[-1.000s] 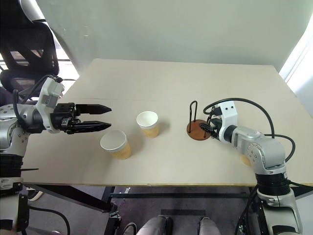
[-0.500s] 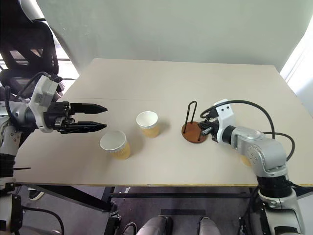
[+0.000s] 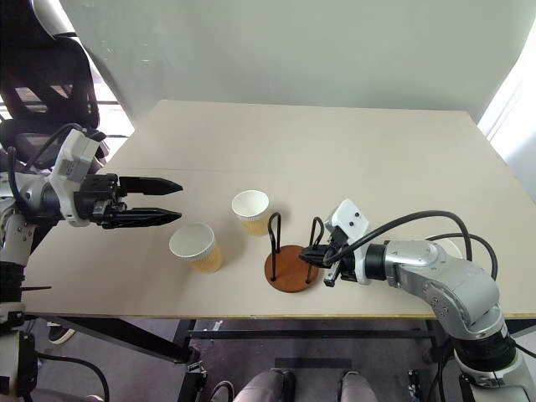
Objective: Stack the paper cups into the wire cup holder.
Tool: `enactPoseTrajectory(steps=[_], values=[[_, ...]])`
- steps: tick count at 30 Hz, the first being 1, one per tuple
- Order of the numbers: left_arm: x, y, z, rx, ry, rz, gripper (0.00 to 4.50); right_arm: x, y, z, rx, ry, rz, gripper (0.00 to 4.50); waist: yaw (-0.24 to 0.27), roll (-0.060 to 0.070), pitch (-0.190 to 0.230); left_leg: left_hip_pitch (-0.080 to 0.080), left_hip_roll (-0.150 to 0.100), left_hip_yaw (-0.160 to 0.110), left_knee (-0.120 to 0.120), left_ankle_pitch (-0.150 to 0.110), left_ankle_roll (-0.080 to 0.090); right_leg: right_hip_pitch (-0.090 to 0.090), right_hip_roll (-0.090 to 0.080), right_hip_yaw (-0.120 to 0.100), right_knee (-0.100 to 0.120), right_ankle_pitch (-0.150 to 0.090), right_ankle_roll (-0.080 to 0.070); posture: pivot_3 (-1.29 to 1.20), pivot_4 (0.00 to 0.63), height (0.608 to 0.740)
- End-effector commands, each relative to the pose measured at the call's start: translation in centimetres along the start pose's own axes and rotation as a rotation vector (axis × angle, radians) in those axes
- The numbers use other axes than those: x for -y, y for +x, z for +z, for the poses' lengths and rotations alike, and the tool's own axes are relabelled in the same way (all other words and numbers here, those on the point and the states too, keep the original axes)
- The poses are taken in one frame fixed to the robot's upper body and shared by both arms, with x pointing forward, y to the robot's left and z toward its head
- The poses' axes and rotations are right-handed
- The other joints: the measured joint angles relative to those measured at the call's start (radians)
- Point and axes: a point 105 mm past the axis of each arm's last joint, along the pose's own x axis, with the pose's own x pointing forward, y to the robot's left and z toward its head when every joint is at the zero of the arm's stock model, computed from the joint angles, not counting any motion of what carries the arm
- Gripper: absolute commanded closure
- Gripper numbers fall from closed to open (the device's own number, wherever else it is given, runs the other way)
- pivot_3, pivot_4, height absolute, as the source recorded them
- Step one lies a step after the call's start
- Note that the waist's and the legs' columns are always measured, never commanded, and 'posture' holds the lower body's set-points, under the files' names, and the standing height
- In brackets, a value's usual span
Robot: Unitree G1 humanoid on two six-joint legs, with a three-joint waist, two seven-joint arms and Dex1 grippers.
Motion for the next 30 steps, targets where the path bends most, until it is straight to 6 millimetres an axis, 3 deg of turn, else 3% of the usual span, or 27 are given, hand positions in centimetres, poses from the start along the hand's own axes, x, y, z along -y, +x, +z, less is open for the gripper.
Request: enactPoseTrajectory(steps=[1, 11, 24, 30], values=[[0.26, -0.09, 1.05, 0.003, 0.044, -0.029, 1.02, -0.2, -0.34, 0.26, -0.013, -0.061, -0.018, 4.48, 0.0, 0.0, 0.0, 0.0, 0.0, 0.0, 0.0, 0.0, 0.0, 0.0, 0.0, 0.0, 0.0, 0.0, 0.0, 0.0, 0.15, 0.74], [0.05, 0.3, 1.03, 0.004, 0.049, -0.041, 1.02, 0.59, -0.09, -0.46, -0.06, -0.09, -0.09, 4.48, 0.0, 0.0, 0.0, 0.0, 0.0, 0.0, -0.001, 0.0, 0.0, 0.0, 0.0, 0.0, 0.0, 0.0, 0.0, 0.0, 0.15, 0.74], [-0.06, 0.4, 1.0, 0.002, 0.051, -0.04, 1.02, 0.18, -0.09, -0.46, -0.061, -0.113, -0.063, 4.48, 0.0, 0.0, 0.0, 0.0, 0.0, 0.0, -0.001, 0.0, 0.0, 0.0, 0.0, 0.0, 0.0, 0.0, 0.0, 0.0, 0.15, 0.74], [-0.12, 0.3, 0.99, 0.002, 0.05, -0.039, 1.02, -0.12, -0.2, -0.64, -0.065, -0.111, -0.039, 2.82, 0.0, 0.0, 0.0, 0.0, 0.0, 0.0, -0.001, 0.0, 0.0, 0.0, 0.0, 0.0, 0.0, 0.0, 0.0, 0.0, 0.15, 0.74]])
